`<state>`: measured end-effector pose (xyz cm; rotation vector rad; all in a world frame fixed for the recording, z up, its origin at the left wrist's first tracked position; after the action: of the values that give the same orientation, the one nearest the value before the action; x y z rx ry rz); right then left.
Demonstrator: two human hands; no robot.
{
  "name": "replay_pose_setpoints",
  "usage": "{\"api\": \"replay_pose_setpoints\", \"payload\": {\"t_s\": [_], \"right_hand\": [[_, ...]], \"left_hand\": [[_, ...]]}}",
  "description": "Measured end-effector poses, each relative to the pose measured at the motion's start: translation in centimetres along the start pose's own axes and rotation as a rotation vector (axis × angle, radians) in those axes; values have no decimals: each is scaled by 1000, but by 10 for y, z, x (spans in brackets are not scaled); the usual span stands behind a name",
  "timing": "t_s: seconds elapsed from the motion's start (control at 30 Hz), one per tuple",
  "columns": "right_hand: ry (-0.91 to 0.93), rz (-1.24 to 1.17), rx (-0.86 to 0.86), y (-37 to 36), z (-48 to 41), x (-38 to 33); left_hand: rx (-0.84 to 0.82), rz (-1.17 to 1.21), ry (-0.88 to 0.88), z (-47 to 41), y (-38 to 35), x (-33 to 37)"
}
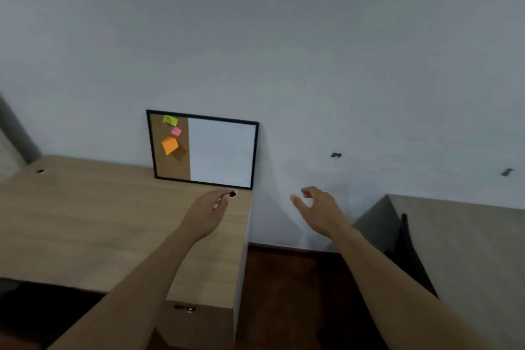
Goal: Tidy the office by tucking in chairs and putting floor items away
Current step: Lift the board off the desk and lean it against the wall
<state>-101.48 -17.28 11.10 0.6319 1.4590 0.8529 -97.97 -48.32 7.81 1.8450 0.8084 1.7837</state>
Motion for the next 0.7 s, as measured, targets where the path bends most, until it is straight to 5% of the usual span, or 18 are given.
{"api": "replay_pose_setpoints", "payload": {"t_s": [0.43,0.7], "right_hand": [[2,-113,-34,-77,-154,-93],[-35,-118,-87,-105,-209,-101]], "left_hand": [[159,20,116,-114,143,-114],[140,109,246,-168,160,-162]]}}
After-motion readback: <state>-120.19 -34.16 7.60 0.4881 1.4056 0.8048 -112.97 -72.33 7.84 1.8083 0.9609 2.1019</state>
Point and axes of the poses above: each hand's wrist, its own z-axis away from the middle knuckle, its own y-axis out of the back of the hand, x = y × z, the point moved 10 cm from there along -z, towards the middle knuckle, and after that the axes turned 1 degree about -z, right-handed, at the moved point
